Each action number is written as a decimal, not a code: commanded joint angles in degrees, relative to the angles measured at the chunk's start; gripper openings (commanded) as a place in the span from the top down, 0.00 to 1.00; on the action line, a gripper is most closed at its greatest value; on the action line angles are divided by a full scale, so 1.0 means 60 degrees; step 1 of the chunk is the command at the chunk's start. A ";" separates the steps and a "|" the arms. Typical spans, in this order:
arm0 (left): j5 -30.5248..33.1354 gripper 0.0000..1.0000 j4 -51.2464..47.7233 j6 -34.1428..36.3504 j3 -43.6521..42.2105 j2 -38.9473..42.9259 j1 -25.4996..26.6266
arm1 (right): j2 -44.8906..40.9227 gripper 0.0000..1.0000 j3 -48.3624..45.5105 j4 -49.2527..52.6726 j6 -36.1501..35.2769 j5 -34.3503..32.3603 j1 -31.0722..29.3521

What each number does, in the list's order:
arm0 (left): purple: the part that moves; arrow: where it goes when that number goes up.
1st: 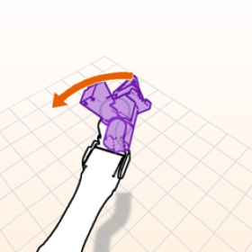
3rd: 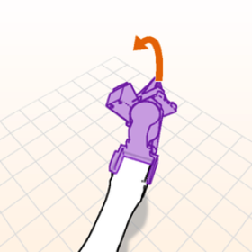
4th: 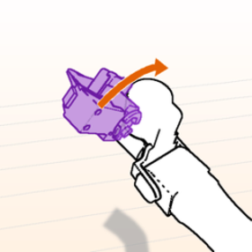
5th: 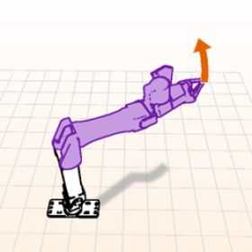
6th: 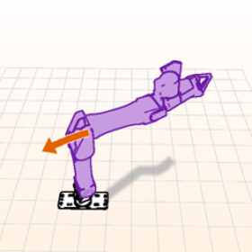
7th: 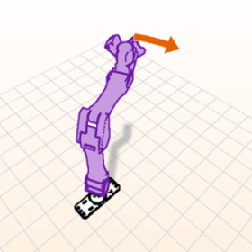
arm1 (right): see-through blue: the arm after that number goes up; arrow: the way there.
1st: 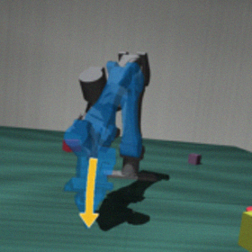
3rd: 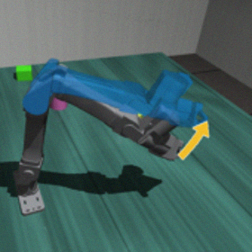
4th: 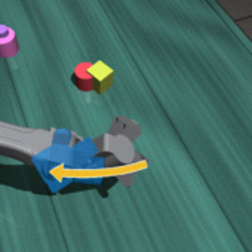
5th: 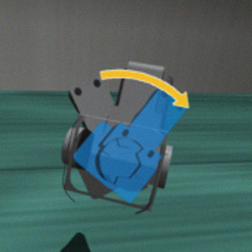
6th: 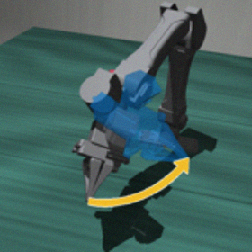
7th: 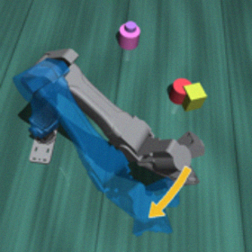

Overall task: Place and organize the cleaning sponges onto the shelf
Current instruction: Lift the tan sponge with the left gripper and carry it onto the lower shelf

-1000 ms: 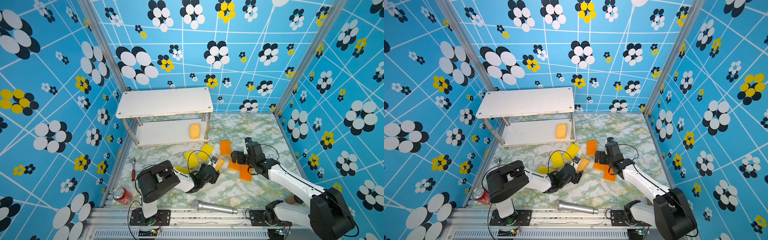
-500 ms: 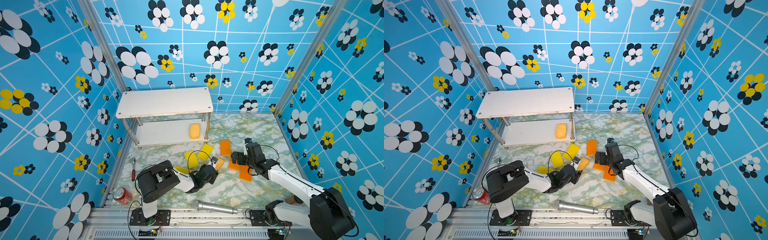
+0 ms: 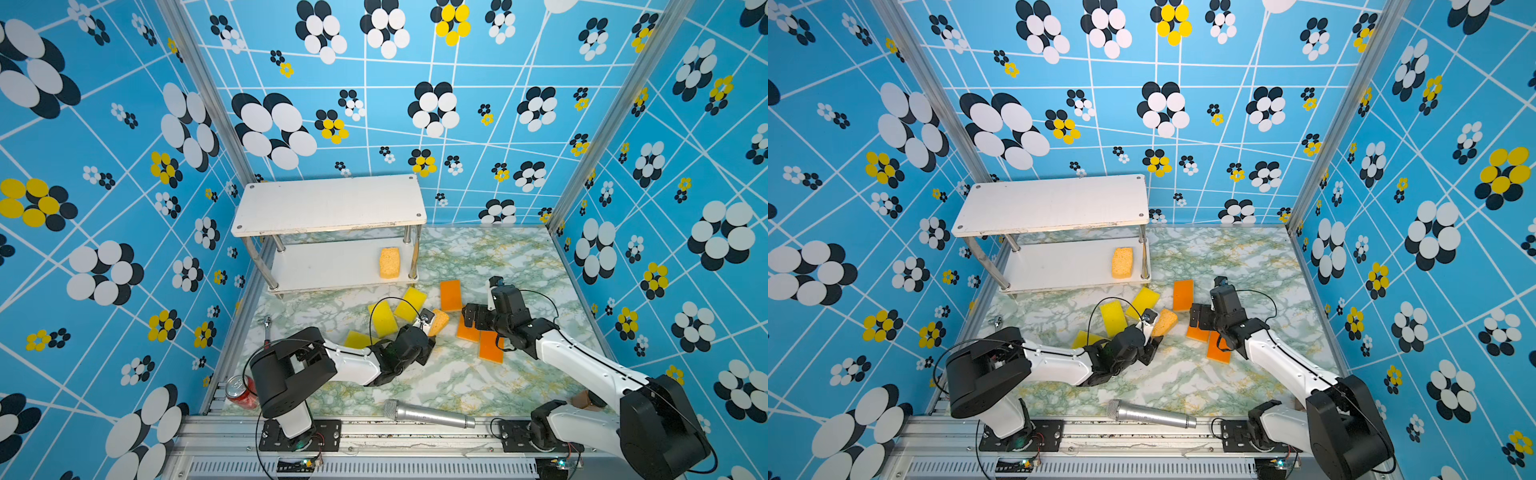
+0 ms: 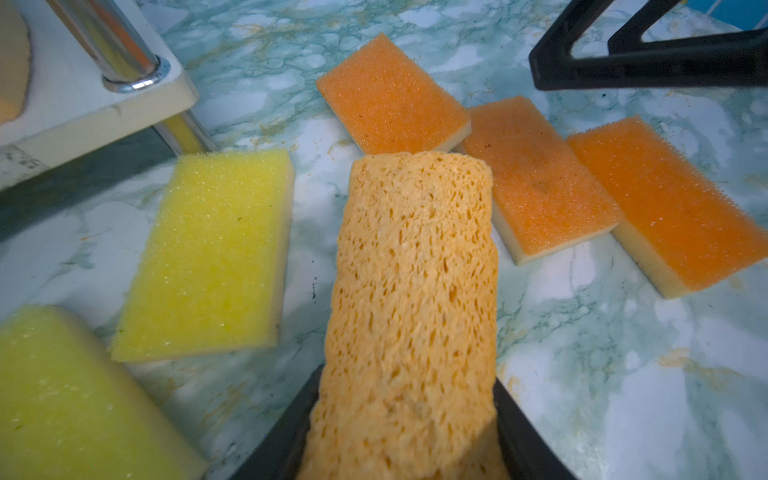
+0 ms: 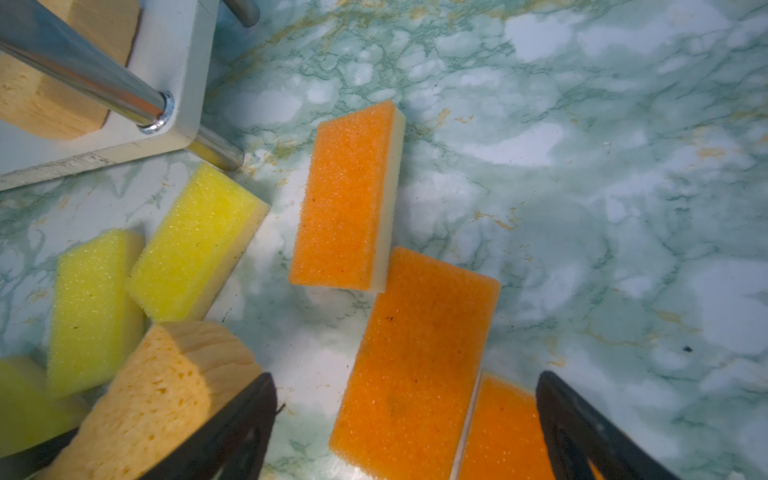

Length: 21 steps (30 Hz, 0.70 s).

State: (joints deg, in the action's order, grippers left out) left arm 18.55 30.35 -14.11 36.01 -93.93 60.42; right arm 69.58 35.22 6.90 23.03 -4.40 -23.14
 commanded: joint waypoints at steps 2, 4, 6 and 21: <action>0.0444 0.52 -0.0838 0.0439 -0.0265 0.1436 -0.0036 | -0.0100 0.01 -0.0085 -0.0021 0.0103 -0.0180 -0.0055; 0.0725 0.51 -0.1191 0.0511 -0.0410 0.2101 -0.0050 | -0.0040 0.01 -0.0079 -0.0049 0.0103 -0.0166 -0.0047; 0.1009 0.50 -0.1598 0.0577 -0.0559 0.2800 -0.0089 | 0.0030 0.01 -0.0055 -0.0068 0.0128 -0.0132 -0.0051; 0.1589 0.52 -0.3032 -0.0539 -0.1758 0.6335 -0.2097 | 0.0195 0.01 0.0005 -0.0181 0.0136 -0.0039 -0.0055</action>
State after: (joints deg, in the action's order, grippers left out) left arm 26.94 14.48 -14.96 26.85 -59.00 49.45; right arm 70.52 35.22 6.66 23.24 -4.38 -23.14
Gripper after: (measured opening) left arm 0.512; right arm 0.991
